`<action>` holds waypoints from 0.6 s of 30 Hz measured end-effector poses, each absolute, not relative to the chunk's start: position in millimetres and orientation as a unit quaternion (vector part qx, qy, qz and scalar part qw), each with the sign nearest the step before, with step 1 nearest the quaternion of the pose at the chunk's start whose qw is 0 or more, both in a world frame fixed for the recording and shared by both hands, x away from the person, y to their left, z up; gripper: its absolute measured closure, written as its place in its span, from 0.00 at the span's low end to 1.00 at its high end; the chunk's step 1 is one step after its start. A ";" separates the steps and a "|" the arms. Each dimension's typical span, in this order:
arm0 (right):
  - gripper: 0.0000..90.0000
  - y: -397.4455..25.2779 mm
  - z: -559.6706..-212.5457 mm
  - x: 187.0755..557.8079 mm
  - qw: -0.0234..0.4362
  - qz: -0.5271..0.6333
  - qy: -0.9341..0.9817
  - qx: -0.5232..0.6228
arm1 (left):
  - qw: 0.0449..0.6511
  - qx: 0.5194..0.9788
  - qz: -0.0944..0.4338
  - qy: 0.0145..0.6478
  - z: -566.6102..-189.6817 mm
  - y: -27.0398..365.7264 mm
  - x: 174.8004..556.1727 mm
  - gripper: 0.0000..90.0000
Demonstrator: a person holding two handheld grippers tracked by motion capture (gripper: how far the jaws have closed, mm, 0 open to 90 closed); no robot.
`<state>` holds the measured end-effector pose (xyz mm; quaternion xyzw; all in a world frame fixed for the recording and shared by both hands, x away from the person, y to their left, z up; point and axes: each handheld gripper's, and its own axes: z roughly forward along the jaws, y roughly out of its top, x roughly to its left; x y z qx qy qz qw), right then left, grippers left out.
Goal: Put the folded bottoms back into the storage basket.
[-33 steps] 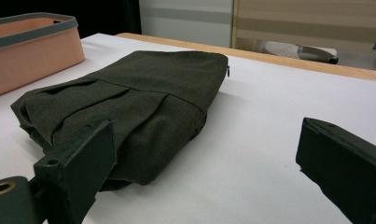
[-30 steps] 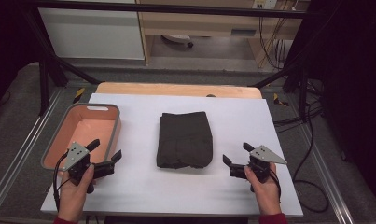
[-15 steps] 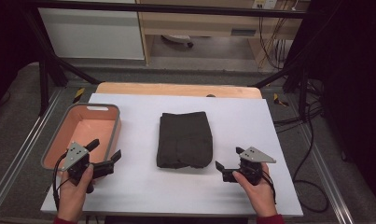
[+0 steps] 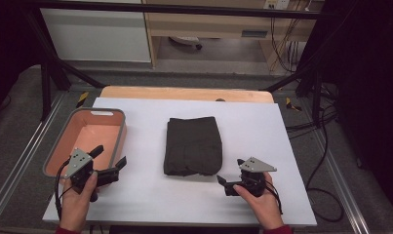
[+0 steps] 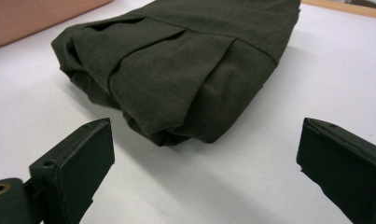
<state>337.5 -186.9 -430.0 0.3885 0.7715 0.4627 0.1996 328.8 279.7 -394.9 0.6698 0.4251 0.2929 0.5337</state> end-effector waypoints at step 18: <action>0.46 -161.2 -450.7 341.9 0.136 0.424 0.816 0.370 | 0.532 0.671 0.294 0.424 -395.2 278.6 328.9 0.07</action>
